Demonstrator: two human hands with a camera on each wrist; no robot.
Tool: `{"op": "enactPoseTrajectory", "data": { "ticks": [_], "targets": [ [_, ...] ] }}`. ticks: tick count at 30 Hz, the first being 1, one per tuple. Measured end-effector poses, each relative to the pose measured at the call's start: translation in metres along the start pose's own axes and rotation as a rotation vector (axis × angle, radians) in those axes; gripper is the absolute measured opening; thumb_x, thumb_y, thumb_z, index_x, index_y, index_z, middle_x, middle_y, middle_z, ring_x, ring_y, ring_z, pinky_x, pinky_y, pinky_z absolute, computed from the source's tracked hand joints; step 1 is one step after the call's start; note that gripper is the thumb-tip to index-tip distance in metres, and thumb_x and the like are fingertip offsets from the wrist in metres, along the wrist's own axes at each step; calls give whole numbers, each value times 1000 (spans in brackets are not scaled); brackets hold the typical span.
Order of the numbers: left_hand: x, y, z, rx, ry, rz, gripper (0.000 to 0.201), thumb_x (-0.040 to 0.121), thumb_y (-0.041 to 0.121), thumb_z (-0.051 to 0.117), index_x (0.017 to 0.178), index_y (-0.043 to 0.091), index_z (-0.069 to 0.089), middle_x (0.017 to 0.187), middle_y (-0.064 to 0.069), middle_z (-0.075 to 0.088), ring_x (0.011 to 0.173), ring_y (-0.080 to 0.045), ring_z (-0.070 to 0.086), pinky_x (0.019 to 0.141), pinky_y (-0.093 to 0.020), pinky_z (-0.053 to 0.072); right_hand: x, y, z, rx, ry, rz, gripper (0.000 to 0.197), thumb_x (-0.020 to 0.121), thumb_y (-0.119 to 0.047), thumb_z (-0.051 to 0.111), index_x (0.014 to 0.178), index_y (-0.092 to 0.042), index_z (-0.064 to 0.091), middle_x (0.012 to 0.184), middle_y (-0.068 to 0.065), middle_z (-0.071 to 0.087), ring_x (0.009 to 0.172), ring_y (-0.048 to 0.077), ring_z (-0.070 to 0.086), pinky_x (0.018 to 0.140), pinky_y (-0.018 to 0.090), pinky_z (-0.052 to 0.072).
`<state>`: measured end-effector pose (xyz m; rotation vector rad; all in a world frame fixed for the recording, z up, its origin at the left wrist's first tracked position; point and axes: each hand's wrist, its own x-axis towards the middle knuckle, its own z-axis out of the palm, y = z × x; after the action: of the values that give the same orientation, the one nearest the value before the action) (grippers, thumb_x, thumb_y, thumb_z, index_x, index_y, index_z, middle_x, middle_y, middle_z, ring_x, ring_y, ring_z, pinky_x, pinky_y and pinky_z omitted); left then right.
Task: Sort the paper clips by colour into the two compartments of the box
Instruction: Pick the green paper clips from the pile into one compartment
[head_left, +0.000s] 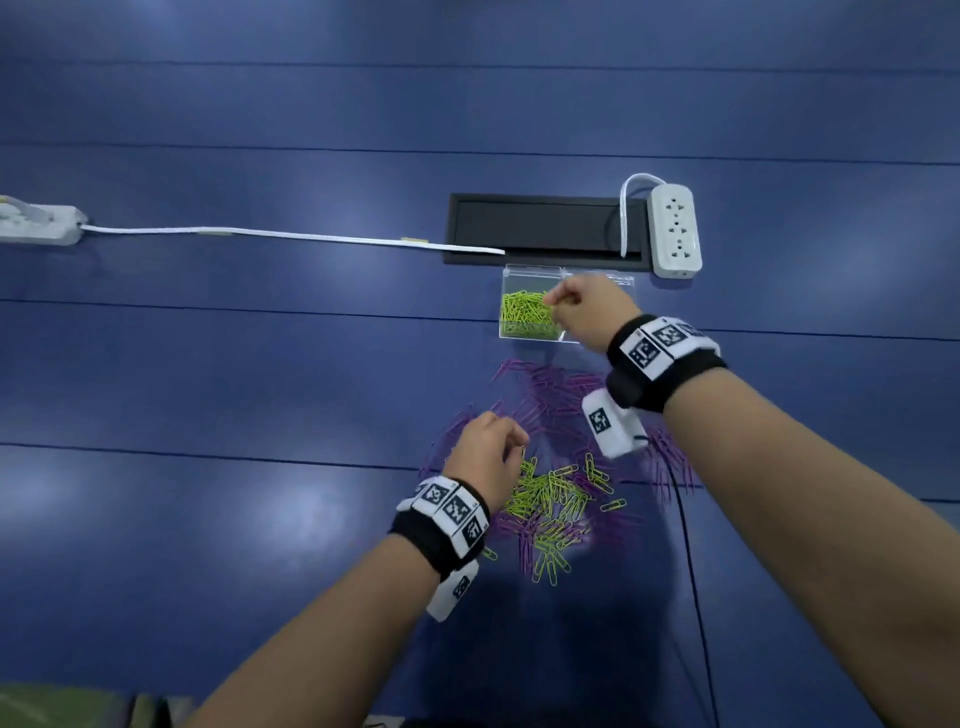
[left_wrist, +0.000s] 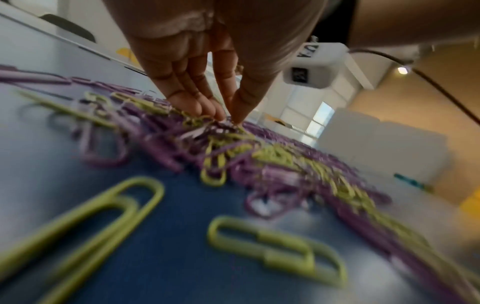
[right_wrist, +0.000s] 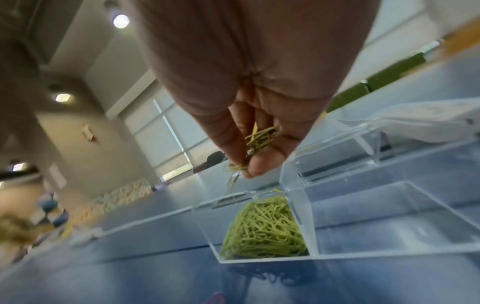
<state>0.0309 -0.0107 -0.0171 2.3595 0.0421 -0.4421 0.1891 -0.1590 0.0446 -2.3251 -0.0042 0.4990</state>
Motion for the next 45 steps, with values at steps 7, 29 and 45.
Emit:
{"op": "enactPoseTrajectory", "data": {
  "ticks": [7, 29, 45],
  "targets": [
    [-17, -16, 10, 129, -28, 130, 26, 94, 20, 53, 118, 16, 61, 110, 0, 53, 110, -16, 44, 102, -29, 38, 16, -20, 15, -288, -1, -86, 38, 87, -2, 40, 111, -17, 65, 119, 6, 64, 111, 24, 58, 94, 29, 45],
    [-17, -20, 6, 331, -62, 220, 24, 98, 15, 42, 112, 13, 61, 109, -5, 52, 108, -22, 41, 96, -31, 37, -114, 91, 64, -313, -138, -145, 7, 84, -18, 64, 89, -13, 64, 97, 3, 54, 99, 20, 51, 91, 34, 44],
    [-11, -11, -10, -893, 164, -401, 34, 83, -9, 30, 80, 7, 60, 66, -5, 51, 54, -12, 44, 43, -18, 36, -120, 61, 89, -416, -202, -241, 28, 90, -23, 57, 114, -9, 60, 114, 8, 52, 116, 24, 43, 100, 36, 40]
  ]
}}
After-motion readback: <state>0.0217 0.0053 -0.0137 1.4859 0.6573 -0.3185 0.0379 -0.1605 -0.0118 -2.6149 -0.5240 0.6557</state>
